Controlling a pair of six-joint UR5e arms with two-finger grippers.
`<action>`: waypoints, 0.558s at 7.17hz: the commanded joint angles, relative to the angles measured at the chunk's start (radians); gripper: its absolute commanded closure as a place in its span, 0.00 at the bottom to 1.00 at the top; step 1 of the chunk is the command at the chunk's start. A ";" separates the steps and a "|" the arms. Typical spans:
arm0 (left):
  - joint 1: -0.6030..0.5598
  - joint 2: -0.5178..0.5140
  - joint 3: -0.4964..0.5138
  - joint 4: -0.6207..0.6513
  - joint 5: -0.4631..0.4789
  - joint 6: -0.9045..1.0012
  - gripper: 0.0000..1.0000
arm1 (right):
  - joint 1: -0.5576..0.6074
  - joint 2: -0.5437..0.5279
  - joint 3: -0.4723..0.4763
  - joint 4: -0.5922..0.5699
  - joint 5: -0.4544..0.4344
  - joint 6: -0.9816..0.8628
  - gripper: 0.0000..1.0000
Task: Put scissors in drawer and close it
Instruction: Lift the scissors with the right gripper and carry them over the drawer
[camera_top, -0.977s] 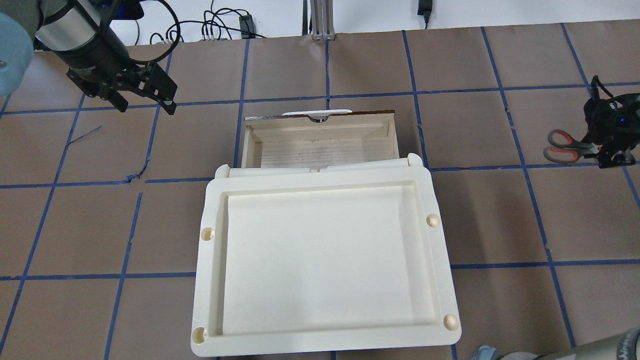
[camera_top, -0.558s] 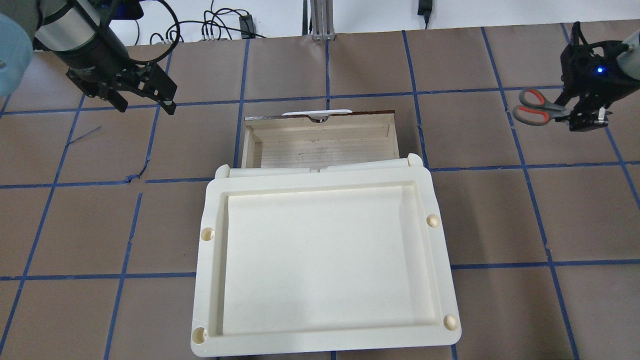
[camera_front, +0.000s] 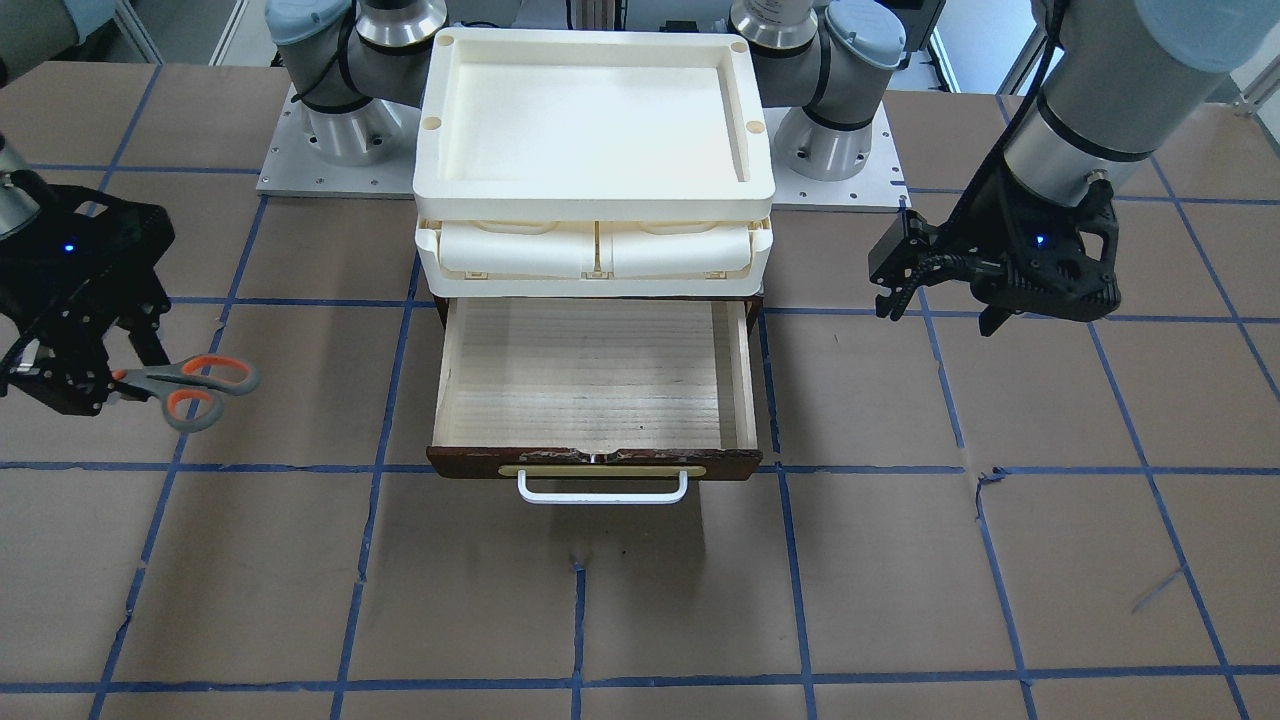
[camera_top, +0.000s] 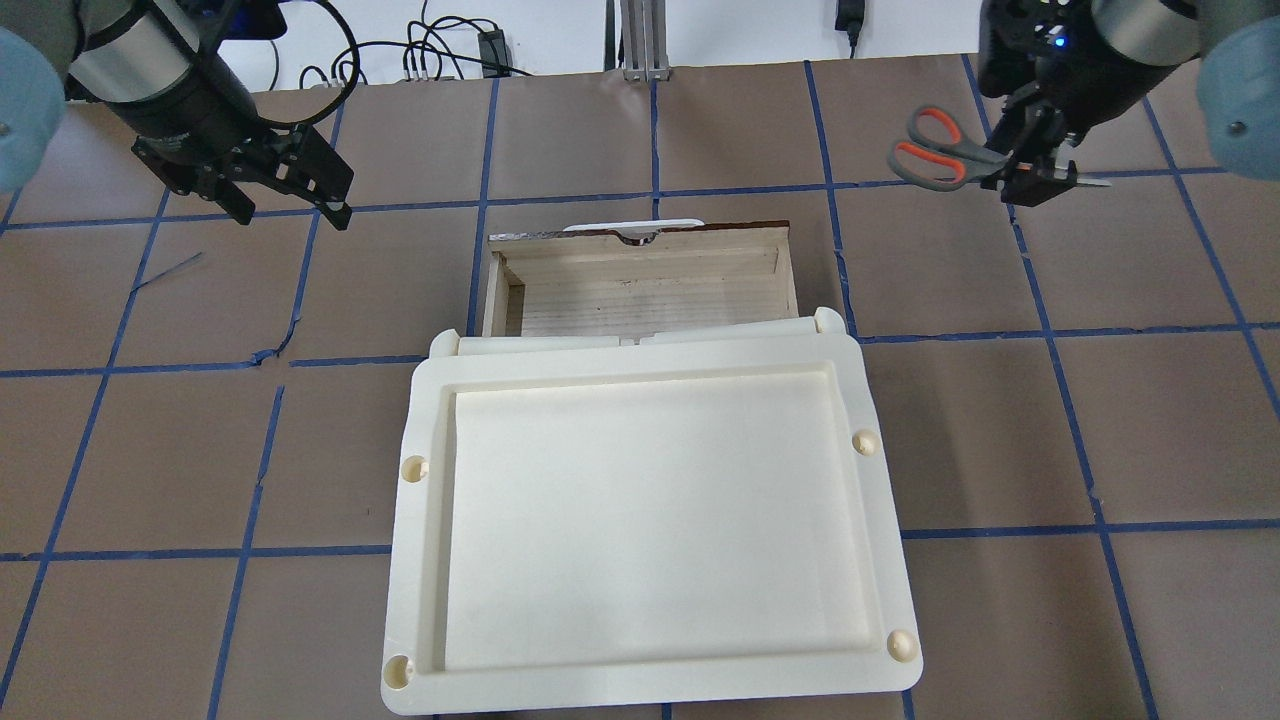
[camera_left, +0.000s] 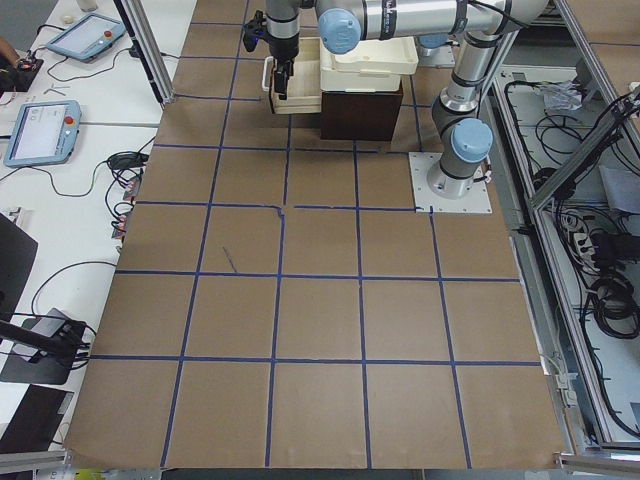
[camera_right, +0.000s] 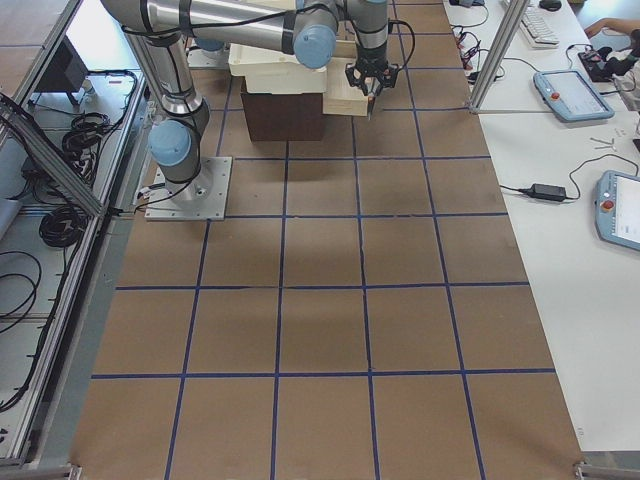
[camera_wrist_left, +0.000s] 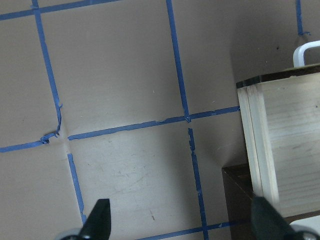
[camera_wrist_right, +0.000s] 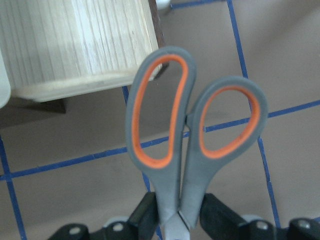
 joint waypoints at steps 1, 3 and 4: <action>0.000 0.000 0.000 0.000 -0.001 0.000 0.00 | 0.192 0.041 -0.024 -0.008 -0.002 0.237 0.94; 0.000 0.000 0.000 0.000 -0.001 0.000 0.00 | 0.381 0.157 -0.085 -0.028 -0.130 0.247 0.94; 0.000 0.000 0.000 0.000 0.001 0.000 0.00 | 0.402 0.185 -0.111 -0.029 -0.141 0.247 0.94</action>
